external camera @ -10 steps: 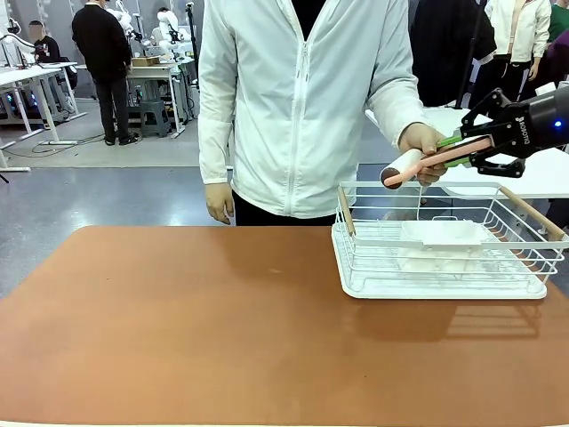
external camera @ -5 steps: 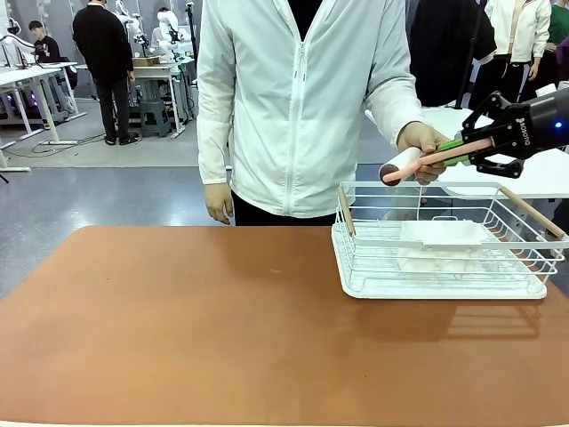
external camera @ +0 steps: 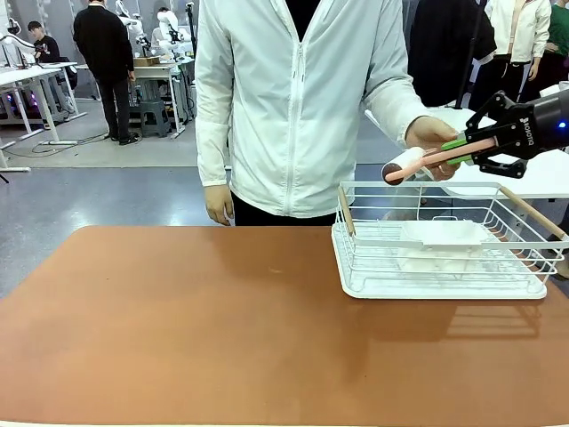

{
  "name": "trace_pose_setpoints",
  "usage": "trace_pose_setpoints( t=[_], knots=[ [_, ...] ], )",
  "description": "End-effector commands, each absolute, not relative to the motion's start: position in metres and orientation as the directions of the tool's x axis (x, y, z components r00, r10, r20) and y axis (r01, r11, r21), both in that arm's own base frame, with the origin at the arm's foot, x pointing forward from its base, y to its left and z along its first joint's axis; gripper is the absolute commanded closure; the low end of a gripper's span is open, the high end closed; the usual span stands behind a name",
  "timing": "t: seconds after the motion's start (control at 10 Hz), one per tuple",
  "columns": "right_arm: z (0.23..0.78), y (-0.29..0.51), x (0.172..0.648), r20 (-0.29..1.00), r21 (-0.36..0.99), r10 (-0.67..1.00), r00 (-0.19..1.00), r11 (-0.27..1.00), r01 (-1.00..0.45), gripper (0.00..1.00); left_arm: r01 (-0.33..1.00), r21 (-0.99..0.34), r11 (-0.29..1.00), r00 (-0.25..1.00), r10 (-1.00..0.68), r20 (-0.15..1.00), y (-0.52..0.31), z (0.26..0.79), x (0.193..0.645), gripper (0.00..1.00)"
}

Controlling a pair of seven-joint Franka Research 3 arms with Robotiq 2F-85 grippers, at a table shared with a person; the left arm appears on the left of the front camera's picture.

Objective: Clean the table.
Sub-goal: Pick up the Lint Roller when the human hands it over, then clean the table with the Lint Roller when the human lifts the Dish drying rack.

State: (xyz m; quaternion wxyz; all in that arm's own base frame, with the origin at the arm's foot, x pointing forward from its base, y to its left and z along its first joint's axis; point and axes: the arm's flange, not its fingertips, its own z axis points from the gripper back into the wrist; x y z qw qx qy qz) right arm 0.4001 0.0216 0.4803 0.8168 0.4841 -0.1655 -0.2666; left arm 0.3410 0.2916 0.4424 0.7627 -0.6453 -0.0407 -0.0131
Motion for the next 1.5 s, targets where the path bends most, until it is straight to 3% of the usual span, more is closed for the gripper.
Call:
trace_pose_setpoints(
  t=[0.0, 1.4],
  knots=[
    [0.4809, 0.0258, 0.4003, 0.02, 0.876, -0.593, 0.805, 0.398, 0.271, 0.99, 0.066, -0.983, 0.171, 0.997, 0.031, 0.072, 0.2926, 0.4461, 0.3351, 0.0],
    [0.4809, 0.0258, 0.4003, 0.02, 0.876, -0.593, 0.805, 0.398, 0.271, 0.99, 0.066, -0.983, 0.171, 0.997, 0.031, 0.072, 0.2926, 0.4461, 0.3351, 0.0]
  ],
)
